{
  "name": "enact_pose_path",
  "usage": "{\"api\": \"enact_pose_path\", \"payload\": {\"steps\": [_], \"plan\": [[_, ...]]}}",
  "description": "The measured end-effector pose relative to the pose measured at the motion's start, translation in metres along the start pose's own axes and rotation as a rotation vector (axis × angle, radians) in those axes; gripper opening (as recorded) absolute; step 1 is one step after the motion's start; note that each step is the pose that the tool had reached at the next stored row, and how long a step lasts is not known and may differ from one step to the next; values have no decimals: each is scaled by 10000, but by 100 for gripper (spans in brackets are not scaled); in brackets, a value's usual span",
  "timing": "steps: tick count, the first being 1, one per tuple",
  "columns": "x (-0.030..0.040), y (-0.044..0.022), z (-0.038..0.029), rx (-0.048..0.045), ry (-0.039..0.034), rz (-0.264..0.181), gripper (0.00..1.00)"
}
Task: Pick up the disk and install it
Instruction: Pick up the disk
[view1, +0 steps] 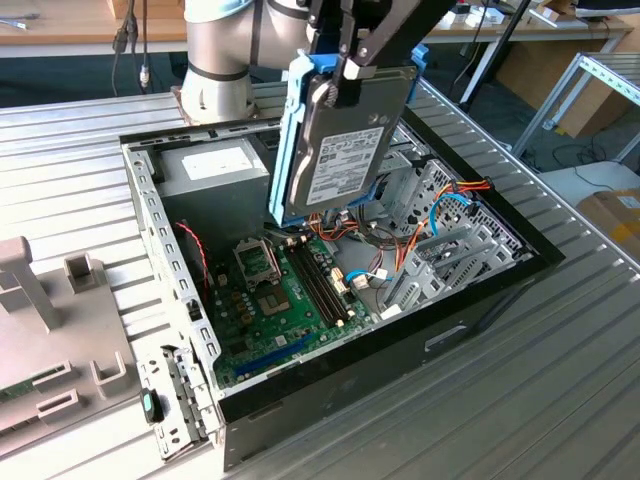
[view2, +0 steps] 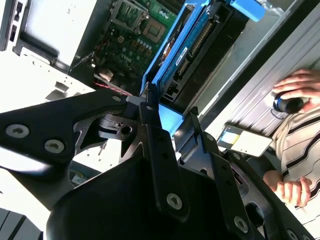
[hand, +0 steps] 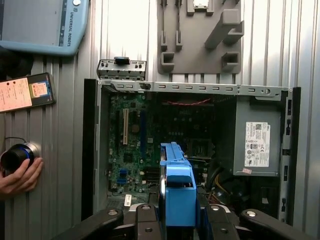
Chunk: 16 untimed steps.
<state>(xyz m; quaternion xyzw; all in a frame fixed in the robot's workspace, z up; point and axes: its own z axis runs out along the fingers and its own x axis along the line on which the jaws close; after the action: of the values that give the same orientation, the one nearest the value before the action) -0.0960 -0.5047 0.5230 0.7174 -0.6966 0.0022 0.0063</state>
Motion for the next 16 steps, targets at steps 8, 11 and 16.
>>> {"api": "enact_pose_path", "payload": {"steps": [8, 11, 16], "plan": [[168, -208, 16, 0, -2, 0, 36], [243, -251, 23, -2, 1, 1, 36], [338, -393, 46, -9, 0, 2, 36]]}}
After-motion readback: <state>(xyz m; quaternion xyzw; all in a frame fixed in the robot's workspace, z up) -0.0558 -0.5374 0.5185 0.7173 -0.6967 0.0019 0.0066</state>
